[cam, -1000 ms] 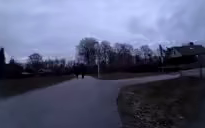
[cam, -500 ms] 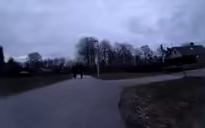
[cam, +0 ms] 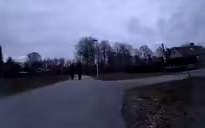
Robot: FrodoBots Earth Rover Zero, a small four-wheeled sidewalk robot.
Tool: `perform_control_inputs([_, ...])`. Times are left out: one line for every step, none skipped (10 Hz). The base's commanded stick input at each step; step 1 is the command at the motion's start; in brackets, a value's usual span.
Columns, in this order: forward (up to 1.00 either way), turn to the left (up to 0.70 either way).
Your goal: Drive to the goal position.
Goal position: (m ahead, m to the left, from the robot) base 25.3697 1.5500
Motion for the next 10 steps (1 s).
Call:
perform_control_inputs([0.70,0.00])
perform_control_inputs([0.70,0.00])
perform_control_inputs([0.70,0.00])
perform_control_inputs([0.70,0.00])
perform_control_inputs([0.70,0.00])
perform_control_inputs([0.70,0.00])
perform_control_inputs([0.70,0.00])
perform_control_inputs([0.70,0.00])
perform_control_inputs([0.70,0.00])
perform_control_inputs([0.70,0.00])
